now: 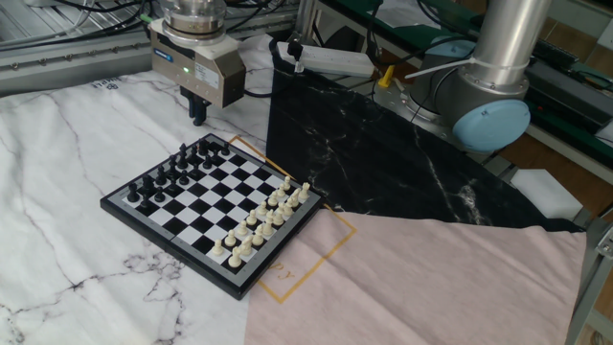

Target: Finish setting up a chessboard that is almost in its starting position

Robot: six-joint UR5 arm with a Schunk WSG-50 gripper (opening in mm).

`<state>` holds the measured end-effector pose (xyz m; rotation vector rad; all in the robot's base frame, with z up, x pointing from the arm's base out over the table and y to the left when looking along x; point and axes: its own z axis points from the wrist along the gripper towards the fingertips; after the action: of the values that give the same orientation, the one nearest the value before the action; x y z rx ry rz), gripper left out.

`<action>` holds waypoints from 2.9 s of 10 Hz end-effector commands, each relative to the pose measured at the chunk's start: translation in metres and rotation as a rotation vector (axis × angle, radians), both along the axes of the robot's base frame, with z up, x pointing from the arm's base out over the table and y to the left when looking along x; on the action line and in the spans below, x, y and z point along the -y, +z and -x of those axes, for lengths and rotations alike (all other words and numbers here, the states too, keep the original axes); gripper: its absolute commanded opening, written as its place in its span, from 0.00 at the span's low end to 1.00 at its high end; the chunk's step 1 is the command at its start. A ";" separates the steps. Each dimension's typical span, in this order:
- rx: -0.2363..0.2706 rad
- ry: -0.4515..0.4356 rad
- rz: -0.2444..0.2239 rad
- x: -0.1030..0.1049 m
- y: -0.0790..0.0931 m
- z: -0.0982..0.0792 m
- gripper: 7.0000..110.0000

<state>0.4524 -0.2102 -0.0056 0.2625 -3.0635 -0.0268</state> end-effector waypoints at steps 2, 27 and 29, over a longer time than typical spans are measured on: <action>0.008 -0.014 -0.011 -0.004 0.004 -0.003 0.00; 0.027 -0.106 -0.030 -0.068 0.032 -0.032 0.00; 0.028 -0.110 -0.034 -0.070 0.030 -0.032 0.00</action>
<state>0.4835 -0.1437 0.0248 0.1137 -3.0978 -0.0628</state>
